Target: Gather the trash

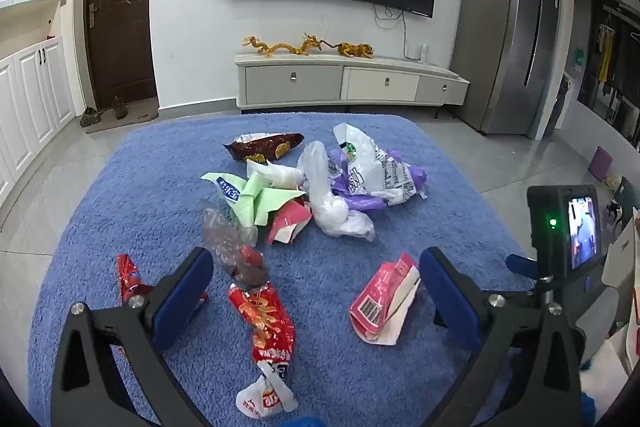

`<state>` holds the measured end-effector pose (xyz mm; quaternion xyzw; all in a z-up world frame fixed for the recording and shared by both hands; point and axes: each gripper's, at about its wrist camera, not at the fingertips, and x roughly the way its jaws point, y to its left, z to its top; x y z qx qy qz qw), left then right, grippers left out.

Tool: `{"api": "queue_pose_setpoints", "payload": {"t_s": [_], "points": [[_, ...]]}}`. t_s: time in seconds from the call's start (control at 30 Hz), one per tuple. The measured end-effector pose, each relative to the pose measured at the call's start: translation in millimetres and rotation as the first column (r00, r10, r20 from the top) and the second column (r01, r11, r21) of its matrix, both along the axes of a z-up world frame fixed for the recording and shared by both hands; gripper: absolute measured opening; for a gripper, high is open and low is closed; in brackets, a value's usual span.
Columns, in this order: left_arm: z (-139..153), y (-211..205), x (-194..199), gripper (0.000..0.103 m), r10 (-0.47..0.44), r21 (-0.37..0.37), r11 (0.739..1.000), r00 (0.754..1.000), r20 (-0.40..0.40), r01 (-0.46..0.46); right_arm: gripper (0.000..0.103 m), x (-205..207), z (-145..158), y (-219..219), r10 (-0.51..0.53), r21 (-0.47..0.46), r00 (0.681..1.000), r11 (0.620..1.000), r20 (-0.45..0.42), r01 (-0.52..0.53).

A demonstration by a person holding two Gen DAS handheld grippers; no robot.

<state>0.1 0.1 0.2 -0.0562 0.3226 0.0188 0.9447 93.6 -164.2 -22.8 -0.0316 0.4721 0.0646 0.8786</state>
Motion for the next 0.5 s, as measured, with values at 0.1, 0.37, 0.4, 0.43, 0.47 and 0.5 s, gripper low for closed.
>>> {"api": "queue_pose_setpoints", "payload": {"t_s": [0.1, 0.37, 0.4, 0.43, 0.47, 0.5], "points": [[1, 2, 0, 0.103, 0.001, 0.012, 1.000, 1.000, 0.008, -0.001, 0.103, 0, 1, -1, -0.005, -0.002, 1.000, 1.000, 0.001, 0.005], [19, -11, -29, 0.103, 0.025, 0.074, 0.997, 0.998, 0.053, -0.029, 0.103, -21, 8, -16, -0.005, 0.065, 1.000, 0.998, 0.010, 0.004], [20, -12, -31, 0.103, 0.029, 0.079, 0.996, 0.998, 0.053, -0.034, 0.103, -25, 12, -22, -0.023, 0.089, 1.000, 0.996, 0.021, 0.021], [22, -12, -34, 0.103, 0.031, 0.081, 0.996, 0.998, 0.055, -0.035, 0.103, -30, 16, -30, -0.044, 0.105, 0.998, 0.994, 0.035, 0.040], [22, -12, -34, 0.103, 0.033, 0.082, 0.996, 0.998, 0.055, -0.037, 0.103, -35, 22, -37, -0.066, 0.116, 0.996, 0.991, 0.053, 0.060], [24, -13, -36, 0.103, 0.035, 0.083, 0.996, 0.998, 0.059, -0.039, 0.103, -40, 28, -45, -0.087, 0.121, 0.993, 0.990, 0.075, 0.077]]}}
